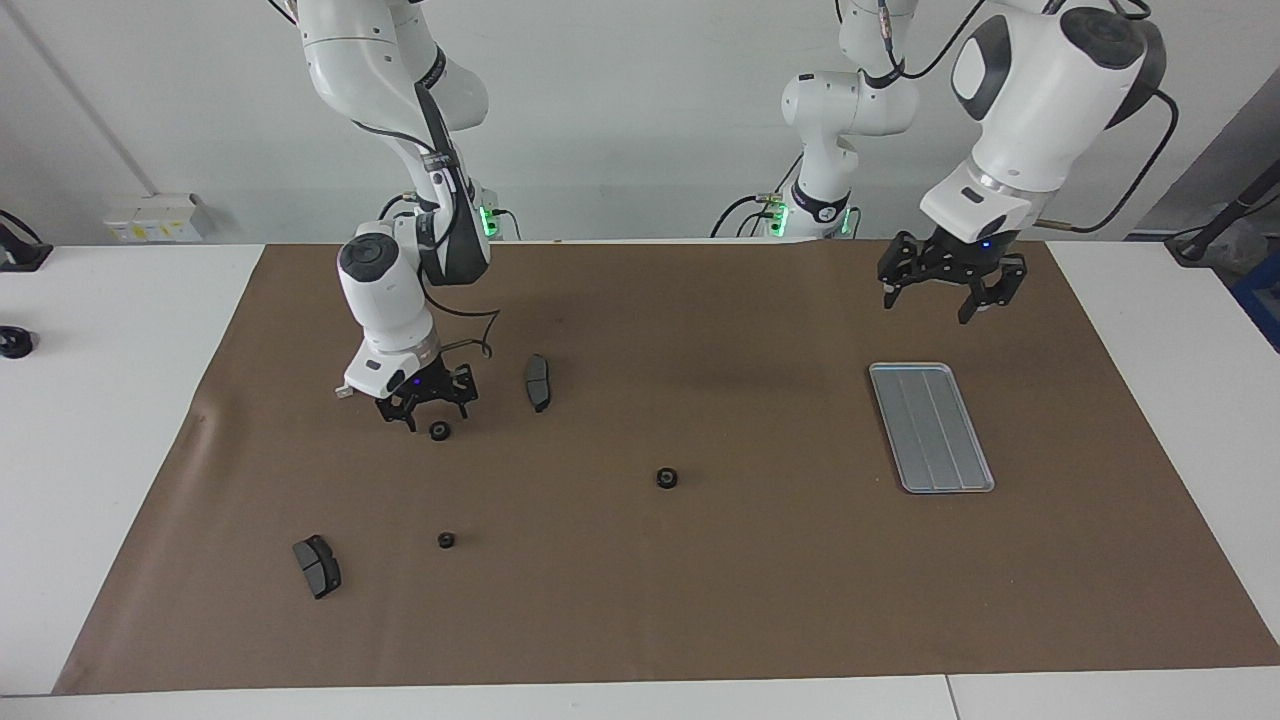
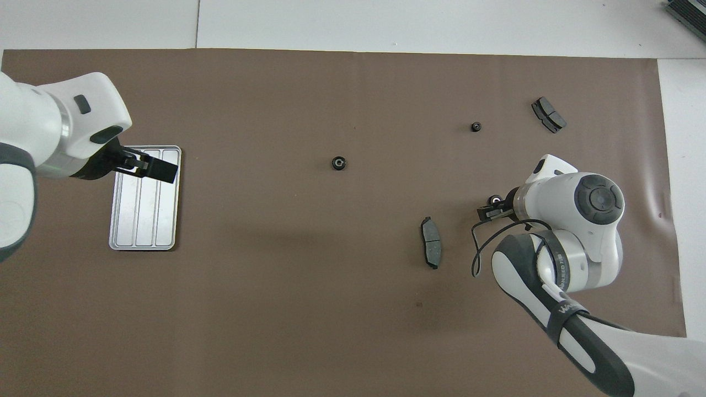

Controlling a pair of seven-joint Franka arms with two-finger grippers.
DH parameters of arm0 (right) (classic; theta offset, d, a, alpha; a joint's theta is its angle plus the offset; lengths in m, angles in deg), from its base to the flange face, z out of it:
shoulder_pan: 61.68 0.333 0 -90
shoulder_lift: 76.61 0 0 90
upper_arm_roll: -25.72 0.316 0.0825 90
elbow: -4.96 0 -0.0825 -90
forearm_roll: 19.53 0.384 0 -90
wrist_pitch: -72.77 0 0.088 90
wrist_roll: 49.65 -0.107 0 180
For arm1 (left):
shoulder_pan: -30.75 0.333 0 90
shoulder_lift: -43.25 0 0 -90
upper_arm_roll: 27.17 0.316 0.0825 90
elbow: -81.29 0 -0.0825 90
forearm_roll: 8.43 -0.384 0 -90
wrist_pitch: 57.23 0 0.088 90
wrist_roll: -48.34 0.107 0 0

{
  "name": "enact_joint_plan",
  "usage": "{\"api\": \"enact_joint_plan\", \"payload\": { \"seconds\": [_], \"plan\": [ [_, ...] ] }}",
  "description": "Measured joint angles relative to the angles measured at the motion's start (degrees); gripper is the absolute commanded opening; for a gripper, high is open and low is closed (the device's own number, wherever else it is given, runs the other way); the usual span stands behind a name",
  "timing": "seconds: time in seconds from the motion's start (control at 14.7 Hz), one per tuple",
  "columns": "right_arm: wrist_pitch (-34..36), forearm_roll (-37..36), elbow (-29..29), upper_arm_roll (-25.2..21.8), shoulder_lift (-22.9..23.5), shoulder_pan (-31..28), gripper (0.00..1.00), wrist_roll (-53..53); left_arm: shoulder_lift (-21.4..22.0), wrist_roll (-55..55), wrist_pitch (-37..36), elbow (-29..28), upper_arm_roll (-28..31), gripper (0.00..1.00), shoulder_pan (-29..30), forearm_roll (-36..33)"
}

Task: Pick bearing gear from pile to tray

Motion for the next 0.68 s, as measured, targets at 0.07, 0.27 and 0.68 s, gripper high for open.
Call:
{"api": "enact_joint_plan", "payload": {
  "seconds": [0.07,0.27,0.68],
  "plan": [
    [-0.5,0.0,-0.1,0.0,0.0,0.0,0.48,0.0,-1.1,-2.1,2.6,-0.7,-0.1,1.0,-1.7,0.0],
    [-2.0,0.0,-0.8,0.0,0.0,0.0,0.48,0.0,-5.5,-8.2,11.6,-2.0,-0.2,1.0,-6.1,0.0],
    [-2.2,0.0,-1.6,0.0,0.0,-1.1,0.48,0.0,-11.5,-16.2,23.8,-3.2,-0.2,1.0,-11.1,0.0]
  ]
}}
